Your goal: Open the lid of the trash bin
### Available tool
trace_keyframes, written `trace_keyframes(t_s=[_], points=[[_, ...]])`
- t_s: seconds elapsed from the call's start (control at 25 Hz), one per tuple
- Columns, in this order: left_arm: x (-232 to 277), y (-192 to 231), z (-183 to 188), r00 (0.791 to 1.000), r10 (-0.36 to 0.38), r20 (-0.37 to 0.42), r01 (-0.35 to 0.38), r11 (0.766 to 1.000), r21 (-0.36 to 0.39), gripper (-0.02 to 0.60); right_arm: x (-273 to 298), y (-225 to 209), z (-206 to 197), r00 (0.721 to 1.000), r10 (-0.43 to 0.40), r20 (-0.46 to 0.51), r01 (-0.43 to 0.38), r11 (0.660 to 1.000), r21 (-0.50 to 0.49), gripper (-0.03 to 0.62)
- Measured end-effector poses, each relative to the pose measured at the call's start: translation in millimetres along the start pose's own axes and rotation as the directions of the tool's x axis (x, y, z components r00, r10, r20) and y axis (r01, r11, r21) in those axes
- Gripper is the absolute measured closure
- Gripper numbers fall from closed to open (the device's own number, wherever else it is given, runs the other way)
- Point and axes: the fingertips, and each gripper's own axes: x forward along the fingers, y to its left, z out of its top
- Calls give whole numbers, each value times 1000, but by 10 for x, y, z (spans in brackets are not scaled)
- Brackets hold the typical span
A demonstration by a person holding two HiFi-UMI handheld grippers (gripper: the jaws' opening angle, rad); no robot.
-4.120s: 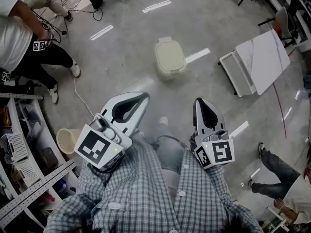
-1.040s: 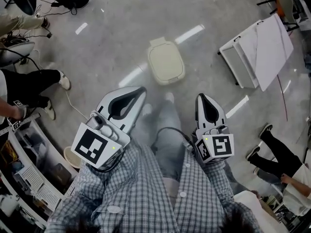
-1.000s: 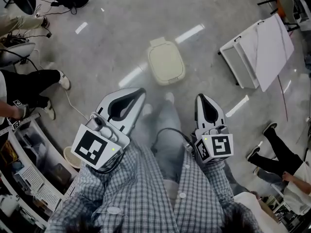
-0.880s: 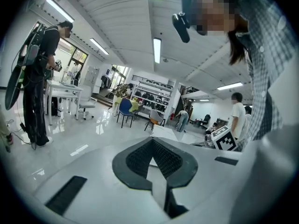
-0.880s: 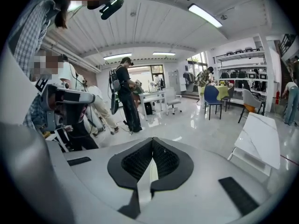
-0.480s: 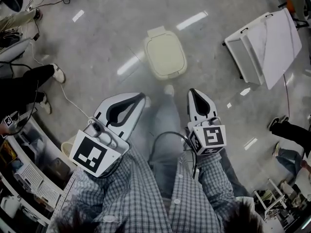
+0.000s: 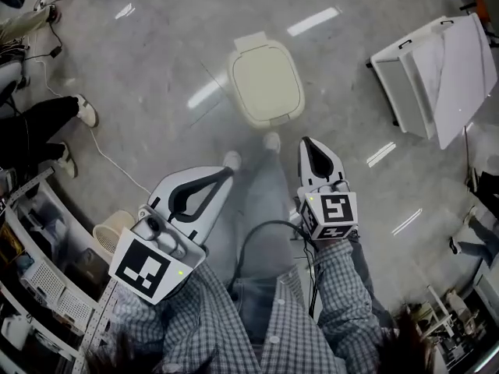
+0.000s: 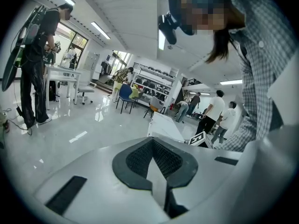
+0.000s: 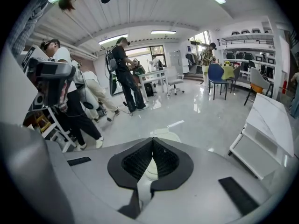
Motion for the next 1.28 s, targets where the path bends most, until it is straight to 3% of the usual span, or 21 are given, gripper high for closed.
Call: trace_keyframes(t_s=[0.76, 1.28], points=[[356, 236, -834, 992, 14, -129, -19, 999, -36, 577, 854, -158, -1068, 982, 53, -181, -62, 997, -44, 576], [428, 292, -1126, 987, 11, -163, -18, 999, -45, 577, 1215, -295, -1685, 955, 17, -297, -42, 996, -79, 576]])
